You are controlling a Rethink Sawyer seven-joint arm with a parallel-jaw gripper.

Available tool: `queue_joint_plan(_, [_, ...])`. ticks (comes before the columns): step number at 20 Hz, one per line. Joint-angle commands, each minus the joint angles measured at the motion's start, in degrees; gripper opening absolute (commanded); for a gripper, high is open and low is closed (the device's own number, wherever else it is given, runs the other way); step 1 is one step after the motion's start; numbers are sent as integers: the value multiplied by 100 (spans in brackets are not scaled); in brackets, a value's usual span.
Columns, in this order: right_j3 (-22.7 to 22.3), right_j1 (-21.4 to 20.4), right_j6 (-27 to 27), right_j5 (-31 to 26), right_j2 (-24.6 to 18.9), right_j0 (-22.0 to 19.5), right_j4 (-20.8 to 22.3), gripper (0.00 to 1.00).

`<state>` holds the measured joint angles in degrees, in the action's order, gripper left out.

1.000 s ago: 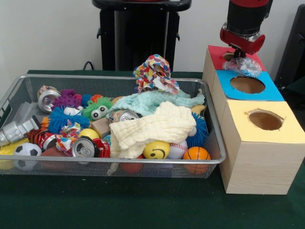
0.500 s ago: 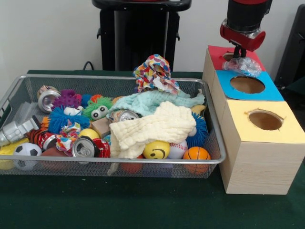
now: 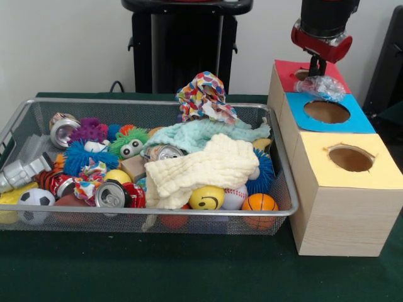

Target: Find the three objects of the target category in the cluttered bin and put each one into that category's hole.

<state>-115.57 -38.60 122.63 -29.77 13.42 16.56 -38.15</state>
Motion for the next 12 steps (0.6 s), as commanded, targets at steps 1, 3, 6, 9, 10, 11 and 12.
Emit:
queue_joint_plan(1, [862,-1,1602,-236,27,0,-7,0])
queue_joint_plan(3, [841,10,1574,-174,15,-4,-42,0])
queue_joint_plan(6, [902,22,1587,-246,73,17,-4,0])
queue_joint_plan(9, [957,13,1633,-359,139,52,32,0])
queue_joint_plan(10, [968,15,1631,-365,141,50,27,0])
queue_joint_plan(11, [979,17,1628,-371,143,48,22,0])
queue_joint_plan(12, [989,17,1622,-380,144,46,15,0])
